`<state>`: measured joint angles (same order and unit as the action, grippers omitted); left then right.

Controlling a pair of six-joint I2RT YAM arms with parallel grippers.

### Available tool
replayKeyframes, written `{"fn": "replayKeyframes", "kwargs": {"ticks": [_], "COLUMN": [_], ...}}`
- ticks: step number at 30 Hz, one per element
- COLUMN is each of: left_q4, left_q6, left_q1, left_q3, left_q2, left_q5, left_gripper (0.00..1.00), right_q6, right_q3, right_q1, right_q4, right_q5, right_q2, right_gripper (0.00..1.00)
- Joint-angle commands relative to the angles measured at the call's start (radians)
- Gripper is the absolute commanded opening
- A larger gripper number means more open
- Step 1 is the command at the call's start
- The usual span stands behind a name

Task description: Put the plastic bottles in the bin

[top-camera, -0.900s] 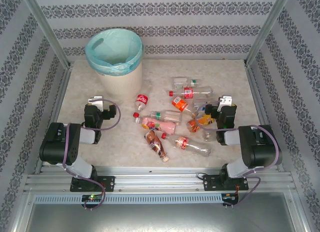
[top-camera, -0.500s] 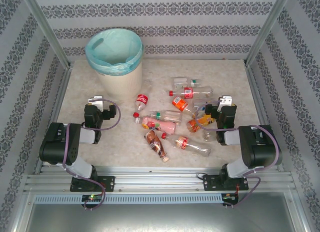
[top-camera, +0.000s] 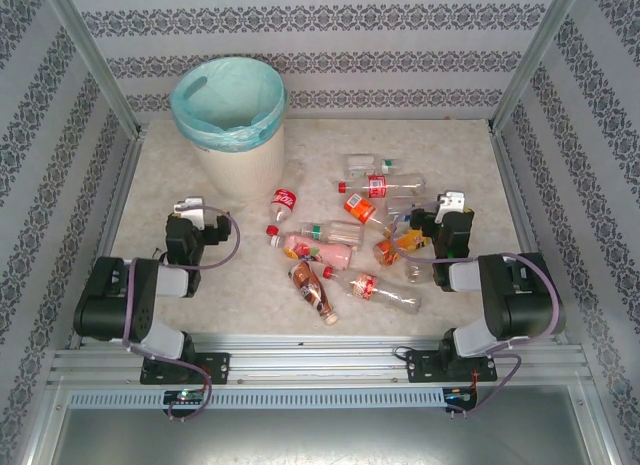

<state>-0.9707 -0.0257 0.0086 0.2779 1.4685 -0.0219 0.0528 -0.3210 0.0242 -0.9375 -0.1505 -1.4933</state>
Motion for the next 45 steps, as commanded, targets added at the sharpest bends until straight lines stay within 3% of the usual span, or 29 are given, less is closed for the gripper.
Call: {"fn": "replayKeyframes", "kwargs": {"ticks": [1, 5, 8, 12, 17, 21, 26, 31, 34, 37, 40, 45], "left_q4": [0.000, 0.180, 0.315, 0.610, 0.956, 1.119, 1.281, 1.449, 1.519, 1.489, 1.399, 1.369], "left_q6": [-0.003, -0.031, -0.086, -0.193, -0.293, -0.320, -0.245, -0.012, 0.159, 0.233, 0.124, 0.001], "left_q1": [0.009, 0.008, 0.007, 0.003, -0.009, -0.039, -0.134, -0.300, -0.346, -0.353, -0.352, -0.353], "left_q3": [-0.020, -0.011, 0.005, 0.089, 0.239, 0.352, 0.513, 0.669, 0.688, 0.636, 0.581, 0.559], "left_q2": [-0.112, -0.288, -0.401, -0.559, -0.714, -0.770, -0.705, -0.626, -0.620, -0.657, -0.688, -0.663], "left_q5": [0.026, 0.031, 0.048, 0.061, 0.009, -0.114, -0.243, -0.285, -0.325, -0.265, -0.109, -0.029], "left_gripper": [1.00, 0.99, 0.97, 0.92, 0.84, 0.81, 0.80, 0.81, 0.81, 0.85, 0.91, 0.90], "right_q6": [0.000, -0.005, 0.020, 0.122, 0.210, 0.140, 0.127, 0.221, 0.330, 0.419, 0.450, 0.484], "right_q3": [0.001, 0.038, 0.026, -0.113, -0.328, -0.483, -0.580, -0.623, -0.636, -0.629, -0.655, -0.720], "right_q1": [0.009, 0.013, 0.022, 0.047, 0.156, 0.336, 0.567, 0.818, 0.915, 0.998, 1.078, 1.117], "right_q4": [-0.007, 0.033, 0.171, 0.551, 0.967, 1.212, 1.395, 1.462, 1.466, 1.439, 1.435, 1.449], "right_q5": [-0.020, -0.031, -0.052, -0.040, 0.074, 0.160, 0.212, 0.172, 0.149, 0.136, 0.083, 0.075], "right_q2": [0.060, 0.189, 0.333, 0.514, 0.578, 0.544, 0.473, 0.380, 0.315, 0.246, 0.154, 0.009], "right_gripper": [0.98, 0.98, 0.96, 0.92, 0.88, 0.85, 0.79, 0.72, 0.68, 0.65, 0.66, 0.63]}}
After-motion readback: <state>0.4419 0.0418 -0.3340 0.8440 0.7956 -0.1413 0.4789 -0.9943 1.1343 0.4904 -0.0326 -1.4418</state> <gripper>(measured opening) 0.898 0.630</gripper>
